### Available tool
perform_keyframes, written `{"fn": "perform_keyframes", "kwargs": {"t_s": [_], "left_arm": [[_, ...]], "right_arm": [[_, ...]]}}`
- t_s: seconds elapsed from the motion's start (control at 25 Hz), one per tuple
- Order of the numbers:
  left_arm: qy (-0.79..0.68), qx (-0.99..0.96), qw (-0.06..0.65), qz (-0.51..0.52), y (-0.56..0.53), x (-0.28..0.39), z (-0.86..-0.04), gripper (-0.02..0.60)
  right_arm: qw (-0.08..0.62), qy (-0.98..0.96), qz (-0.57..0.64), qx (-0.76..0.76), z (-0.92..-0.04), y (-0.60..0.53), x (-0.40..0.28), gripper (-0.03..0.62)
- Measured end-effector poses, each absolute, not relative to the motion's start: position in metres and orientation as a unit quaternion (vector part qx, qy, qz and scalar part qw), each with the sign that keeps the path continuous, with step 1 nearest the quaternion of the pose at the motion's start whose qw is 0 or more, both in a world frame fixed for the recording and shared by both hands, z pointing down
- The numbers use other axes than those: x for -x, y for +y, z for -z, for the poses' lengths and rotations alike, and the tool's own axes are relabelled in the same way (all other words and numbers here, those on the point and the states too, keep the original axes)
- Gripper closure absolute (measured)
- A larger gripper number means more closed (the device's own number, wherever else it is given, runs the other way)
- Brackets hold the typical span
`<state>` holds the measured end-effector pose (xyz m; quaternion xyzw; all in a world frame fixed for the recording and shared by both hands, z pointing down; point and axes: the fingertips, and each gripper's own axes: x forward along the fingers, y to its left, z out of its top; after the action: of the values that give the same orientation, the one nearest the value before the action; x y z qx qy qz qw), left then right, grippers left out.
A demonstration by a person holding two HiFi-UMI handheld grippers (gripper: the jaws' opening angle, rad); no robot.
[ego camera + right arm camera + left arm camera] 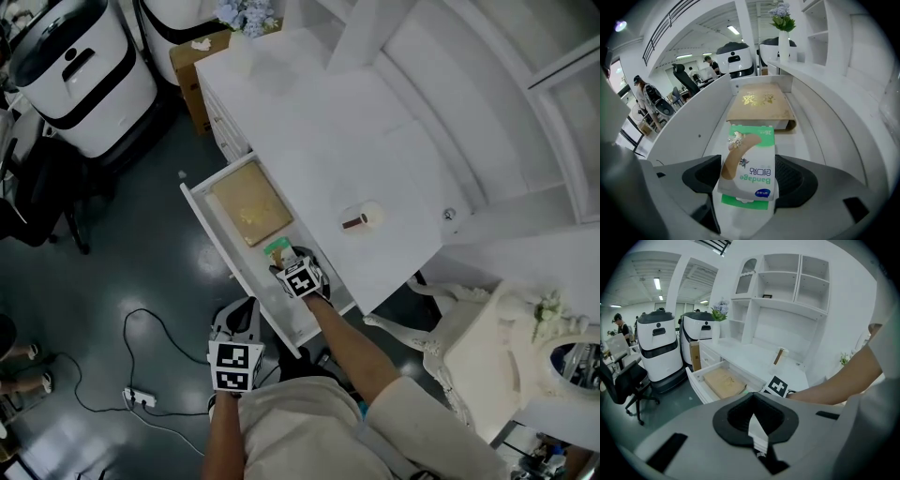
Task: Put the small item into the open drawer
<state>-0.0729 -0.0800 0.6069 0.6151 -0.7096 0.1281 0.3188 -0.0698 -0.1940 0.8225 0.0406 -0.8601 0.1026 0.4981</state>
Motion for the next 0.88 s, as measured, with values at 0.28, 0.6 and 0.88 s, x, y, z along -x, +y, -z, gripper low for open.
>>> {"fn": "perform_keyframes", "kwargs": {"t_s": [0.28,0.6,0.88], "left_arm": [[-0.694,-0.625,0.33,-0.14,-0.084,0.064,-0.619,0.566],[-0.698,-0.62,0.334,-0.132,-0.081,0.066,-0.621,0.566],[-0.701,-0.619,0.331,-0.124,-0.076,0.073,-0.616,0.566]], "right_arm": [[0.508,-0.854,-0.109,-0.036,-0.829,-0.195,0.069,0.22],[0.524,-0.844,-0.114,-0.032,-0.838,-0.193,0.063,0.22],[0.531,-0.838,-0.121,-0.034,-0.837,-0.191,0.061,0.22]]}}
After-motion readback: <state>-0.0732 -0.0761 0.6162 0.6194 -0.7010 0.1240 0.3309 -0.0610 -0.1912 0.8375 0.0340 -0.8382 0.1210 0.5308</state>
